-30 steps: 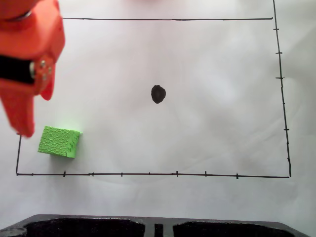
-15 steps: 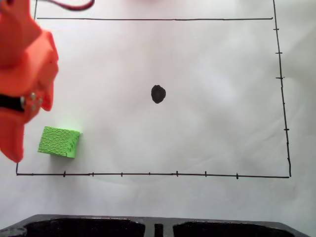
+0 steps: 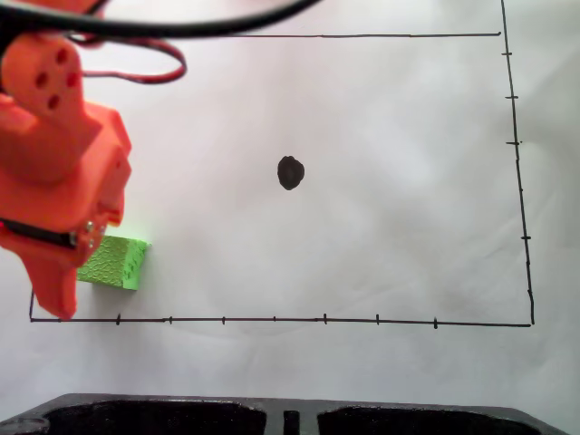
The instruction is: Grasp the colored block, Place it on the black dot, and then return the arm to the default position.
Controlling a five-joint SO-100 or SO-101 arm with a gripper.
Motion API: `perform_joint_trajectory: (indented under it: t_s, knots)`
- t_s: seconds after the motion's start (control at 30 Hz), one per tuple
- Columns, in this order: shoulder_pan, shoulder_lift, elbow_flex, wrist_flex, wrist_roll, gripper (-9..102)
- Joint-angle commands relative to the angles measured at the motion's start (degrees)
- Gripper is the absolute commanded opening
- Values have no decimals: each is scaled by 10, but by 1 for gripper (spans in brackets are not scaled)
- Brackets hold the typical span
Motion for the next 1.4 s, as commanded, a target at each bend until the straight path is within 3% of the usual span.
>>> perform_joint_trajectory:
  t_s: [0.0, 0.3, 1.07, 1.37]
  knots:
    - [-5, 1, -25, -2, -4, 36]
    - [-5, -27, -25, -7, -14, 35]
    - [3, -54, -42, -30, -7, 16]
    - [-21, 18, -33, 27, 8, 16]
